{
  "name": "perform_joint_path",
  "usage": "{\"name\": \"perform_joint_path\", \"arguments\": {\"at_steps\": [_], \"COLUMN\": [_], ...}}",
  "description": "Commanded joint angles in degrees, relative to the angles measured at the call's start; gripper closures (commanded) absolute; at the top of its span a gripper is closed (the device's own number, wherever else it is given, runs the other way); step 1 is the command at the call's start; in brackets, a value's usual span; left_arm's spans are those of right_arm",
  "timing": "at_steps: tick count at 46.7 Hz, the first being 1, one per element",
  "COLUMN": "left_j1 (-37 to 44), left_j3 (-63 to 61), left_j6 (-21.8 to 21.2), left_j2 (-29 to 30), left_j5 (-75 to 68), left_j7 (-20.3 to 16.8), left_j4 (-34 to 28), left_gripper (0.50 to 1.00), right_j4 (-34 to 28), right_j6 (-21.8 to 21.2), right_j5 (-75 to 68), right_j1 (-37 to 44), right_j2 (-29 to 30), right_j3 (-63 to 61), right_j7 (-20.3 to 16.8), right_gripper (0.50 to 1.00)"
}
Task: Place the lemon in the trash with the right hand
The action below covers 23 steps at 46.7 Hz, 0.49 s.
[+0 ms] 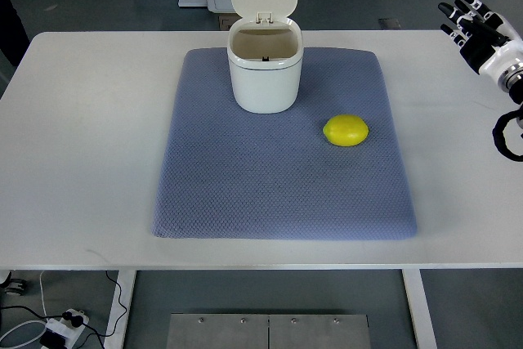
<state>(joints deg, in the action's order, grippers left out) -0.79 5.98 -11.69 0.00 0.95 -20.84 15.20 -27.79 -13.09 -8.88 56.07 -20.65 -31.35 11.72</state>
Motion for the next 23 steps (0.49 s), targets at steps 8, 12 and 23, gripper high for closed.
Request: {"name": "perform_joint_path", "arguments": {"at_steps": [8,12,23], "left_j1": [0.0,0.0,0.0], "left_j3": [0.0,0.0,0.0], "left_j6": [0.0,0.0,0.0], "left_j2": [0.0,0.0,0.0], "left_j5": [0.0,0.0,0.0], "left_j7": [0.0,0.0,0.0], "left_j4": [0.0,0.0,0.0], "left_gripper": [0.5,0.5,0.5], "right_j4": [0.1,0.2,0.4], "right_j6": [1.1,1.8,2.5], "right_j5": [0.0,0.0,0.0], "right_j1": [0.7,3.1,4.0], "right_j2": [-1.4,-1.3,-1.4], "right_j3": [0.0,0.0,-0.1], "right_j7": [0.2,-0.1,-0.1], "right_gripper": [0.5,0.5,0.5]}}
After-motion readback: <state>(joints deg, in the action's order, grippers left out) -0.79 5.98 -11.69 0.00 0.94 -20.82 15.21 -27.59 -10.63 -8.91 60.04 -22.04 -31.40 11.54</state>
